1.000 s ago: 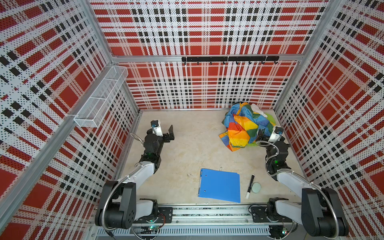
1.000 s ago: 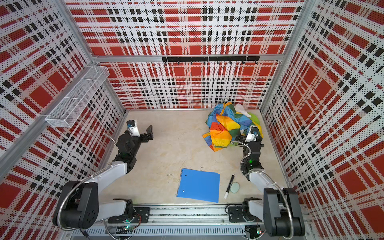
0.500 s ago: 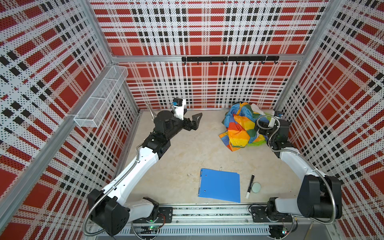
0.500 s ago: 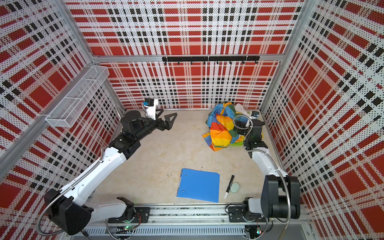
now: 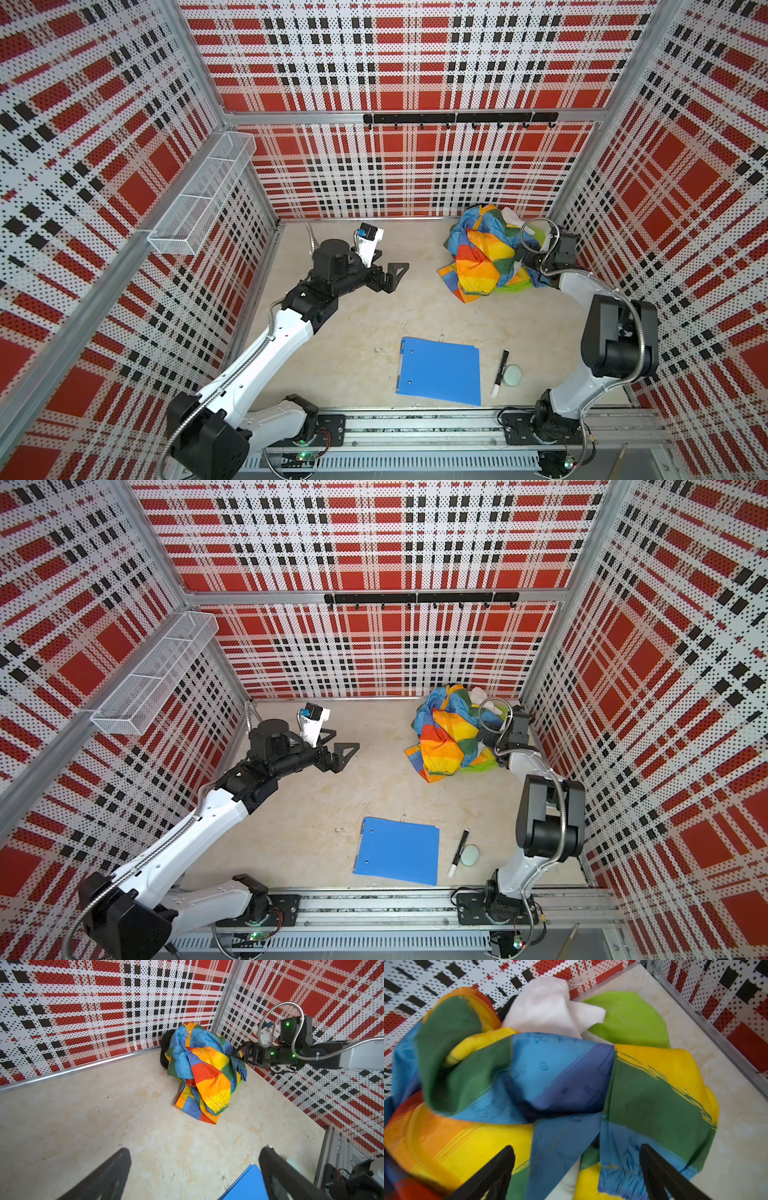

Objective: Pick out a specific cloth from the pile

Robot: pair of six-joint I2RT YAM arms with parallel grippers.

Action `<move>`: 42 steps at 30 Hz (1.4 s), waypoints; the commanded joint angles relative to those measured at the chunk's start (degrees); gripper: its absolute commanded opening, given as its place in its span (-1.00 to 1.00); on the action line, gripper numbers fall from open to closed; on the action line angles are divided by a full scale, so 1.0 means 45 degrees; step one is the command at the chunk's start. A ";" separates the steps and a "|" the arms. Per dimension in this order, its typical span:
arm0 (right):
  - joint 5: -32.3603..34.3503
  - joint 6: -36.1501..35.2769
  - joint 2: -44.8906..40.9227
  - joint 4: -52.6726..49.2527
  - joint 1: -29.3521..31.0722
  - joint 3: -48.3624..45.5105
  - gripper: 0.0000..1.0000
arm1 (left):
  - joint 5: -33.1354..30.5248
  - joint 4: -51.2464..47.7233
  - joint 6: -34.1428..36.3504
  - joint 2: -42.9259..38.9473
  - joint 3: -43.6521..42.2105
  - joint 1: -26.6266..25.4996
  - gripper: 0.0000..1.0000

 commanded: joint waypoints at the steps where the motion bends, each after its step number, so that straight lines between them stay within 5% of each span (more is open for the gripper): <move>1: -0.0145 -0.0122 0.0726 -0.0109 -0.0087 0.0881 0.91 | -0.0033 0.0238 -0.0015 -0.0092 0.0092 -0.0202 0.99; 7: 0.0222 -0.0141 0.1572 -0.0386 -0.0146 0.1661 0.29 | 0.0553 0.0152 -0.0451 0.0575 0.0313 -0.0208 0.99; 13: -0.0142 -0.0074 0.1659 -0.0295 -0.0144 0.1840 -0.55 | 0.0565 0.0039 -0.0450 0.0578 0.0387 -0.0162 0.98; 17: 0.0272 -0.0043 0.1206 -0.0405 -0.0097 0.1888 -0.84 | 0.0449 0.0115 -0.0426 0.0474 0.0336 -0.0122 0.98; 30: 0.4317 -0.0665 -0.0329 -0.1723 0.1885 0.4476 -0.96 | 0.0239 -0.0021 -0.0560 0.0546 0.0424 -0.0063 0.98; 42: 0.3733 -0.1036 0.1383 -0.2305 0.3364 0.6993 -0.94 | 0.0026 -0.0041 -0.0489 0.0510 0.0402 -0.0286 0.99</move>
